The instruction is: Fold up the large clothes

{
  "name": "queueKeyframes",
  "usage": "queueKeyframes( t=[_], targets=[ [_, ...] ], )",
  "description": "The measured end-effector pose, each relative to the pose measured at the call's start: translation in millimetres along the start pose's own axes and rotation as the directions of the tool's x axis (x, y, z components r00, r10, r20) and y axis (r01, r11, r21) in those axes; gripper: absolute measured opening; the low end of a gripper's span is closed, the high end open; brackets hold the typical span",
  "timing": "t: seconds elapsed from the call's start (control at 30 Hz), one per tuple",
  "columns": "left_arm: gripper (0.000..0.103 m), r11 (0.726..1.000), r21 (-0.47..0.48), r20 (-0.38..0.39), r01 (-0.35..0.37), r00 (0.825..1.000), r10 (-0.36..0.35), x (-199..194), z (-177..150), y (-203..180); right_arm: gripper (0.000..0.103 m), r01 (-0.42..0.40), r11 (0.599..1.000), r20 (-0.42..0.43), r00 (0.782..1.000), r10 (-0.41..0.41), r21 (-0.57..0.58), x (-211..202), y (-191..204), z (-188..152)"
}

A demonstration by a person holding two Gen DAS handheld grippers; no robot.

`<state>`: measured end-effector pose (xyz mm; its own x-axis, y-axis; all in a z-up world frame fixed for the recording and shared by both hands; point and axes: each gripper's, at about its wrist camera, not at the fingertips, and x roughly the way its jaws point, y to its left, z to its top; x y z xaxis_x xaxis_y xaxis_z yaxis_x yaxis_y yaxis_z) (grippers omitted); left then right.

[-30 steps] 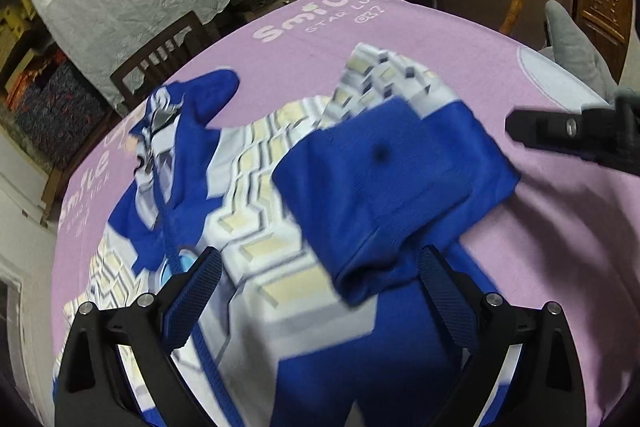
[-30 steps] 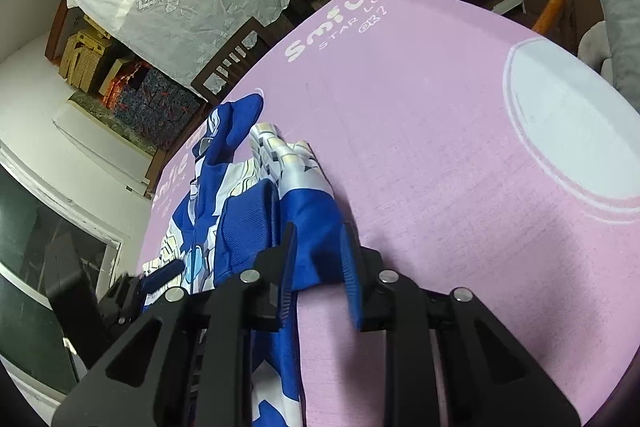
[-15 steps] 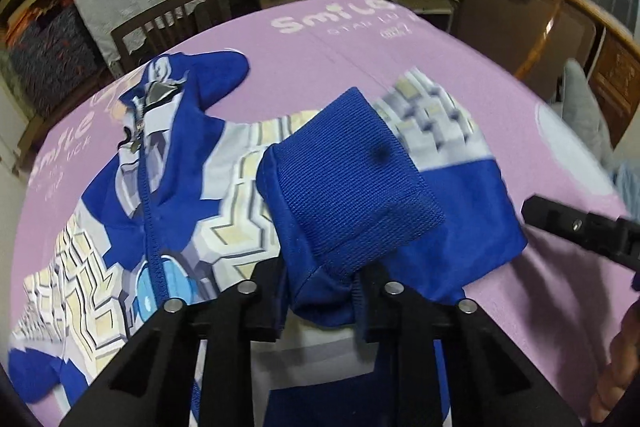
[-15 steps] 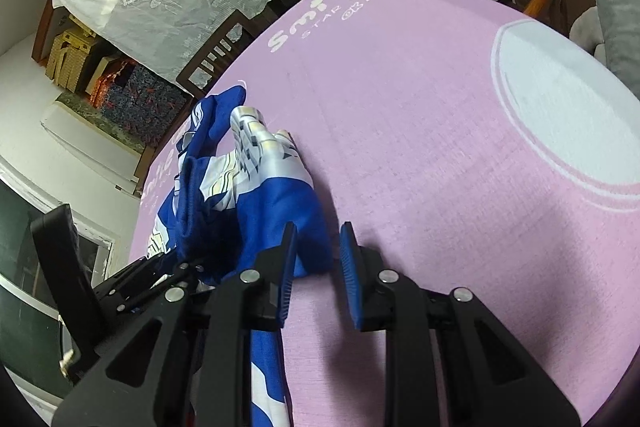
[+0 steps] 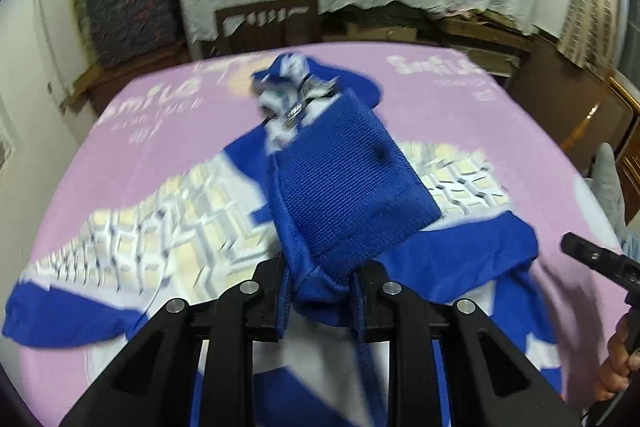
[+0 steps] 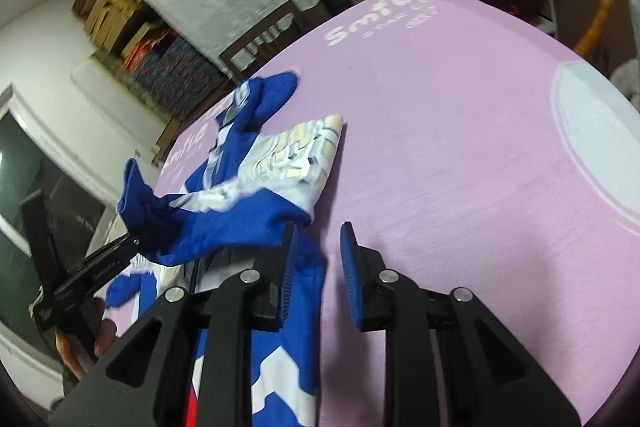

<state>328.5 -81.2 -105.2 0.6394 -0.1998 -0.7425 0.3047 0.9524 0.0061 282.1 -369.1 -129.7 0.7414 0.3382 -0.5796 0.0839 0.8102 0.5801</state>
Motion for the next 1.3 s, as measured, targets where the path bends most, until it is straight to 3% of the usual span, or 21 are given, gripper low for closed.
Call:
queueKeyframes(
  t=[0.07, 0.13, 0.3, 0.57, 0.63, 0.7, 0.8, 0.87, 1.03, 1.07, 1.2, 1.3],
  targets=[
    [0.032, 0.999, -0.032, -0.017, -0.017, 1.0, 0.016, 3.4, -8.5, 11.3, 0.023, -0.003, 0.999, -0.023, 1.0, 0.002, -0.038, 5.3, 8.9, -3.7],
    [0.052, 0.997, -0.066, -0.029, -0.026, 0.999, 0.024, 6.1, -14.2, 24.9, 0.023, -0.021, 0.999, -0.046, 0.999, 0.019, -0.05, 8.9, 14.3, -6.2],
    [0.066, 0.99, -0.138, -0.027, 0.006, 1.0, -0.01, 1.1, -16.1, 45.4, 0.023, -0.144, 0.989, -0.136, 0.981, 0.141, -0.017, 22.4, 33.2, -7.9],
    [0.067, 0.983, -0.184, -0.047, -0.003, 0.999, -0.005, 8.2, -21.7, 71.1, 0.023, -0.166, 0.986, -0.284, 0.946, 0.154, -0.021, 68.2, 69.2, -14.3],
    [0.067, 0.98, -0.199, -0.046, 0.005, 0.999, -0.014, 8.5, -21.7, 75.7, 0.023, -0.077, 0.997, -0.208, 0.975, 0.071, -0.019, 65.2, 58.0, -5.1],
    [0.069, 0.981, -0.194, -0.043, 0.023, 0.999, -0.032, 9.8, -21.0, 74.8, 0.019, 0.009, 1.0, -0.133, 0.991, -0.005, 0.03, 52.8, 33.3, 5.1],
    [0.069, 0.991, -0.131, -0.066, -0.011, 0.998, 0.002, 18.7, -24.4, 60.8, 0.008, -0.003, 0.993, -0.148, 0.989, 0.02, 0.119, 48.3, 1.4, 6.4],
    [0.069, 0.996, -0.071, -0.088, -0.061, 0.995, 0.054, 27.0, -26.8, 48.6, 0.007, -0.031, 0.988, -0.156, 0.986, 0.054, 0.149, 47.3, -8.5, 2.5],
    [0.069, 0.994, -0.057, -0.064, -0.097, 0.994, 0.094, 18.6, -26.3, 50.7, 0.014, -0.045, 0.99, -0.171, 0.983, 0.068, 0.134, 34.2, -4.4, 0.0],
    [0.069, 0.993, -0.065, -0.056, -0.103, 0.993, 0.1, 14.6, -25.5, 53.2, 0.02, -0.037, 0.99, -0.166, 0.984, 0.059, 0.134, 27.8, -5.3, -1.1],
    [0.069, 0.989, -0.085, 0.024, -0.117, 0.993, 0.12, -13.3, -17.8, 59.2, 0.021, 0.021, 0.996, -0.072, 0.997, -0.015, 0.085, -6.3, -4.5, 3.2],
    [0.069, 0.991, -0.092, 0.059, -0.098, 0.993, 0.103, -26.1, -9.6, 55.6, 0.021, 0.027, 0.999, -0.038, 0.999, -0.026, 0.042, -5.7, 8.8, 22.0]
  ],
)
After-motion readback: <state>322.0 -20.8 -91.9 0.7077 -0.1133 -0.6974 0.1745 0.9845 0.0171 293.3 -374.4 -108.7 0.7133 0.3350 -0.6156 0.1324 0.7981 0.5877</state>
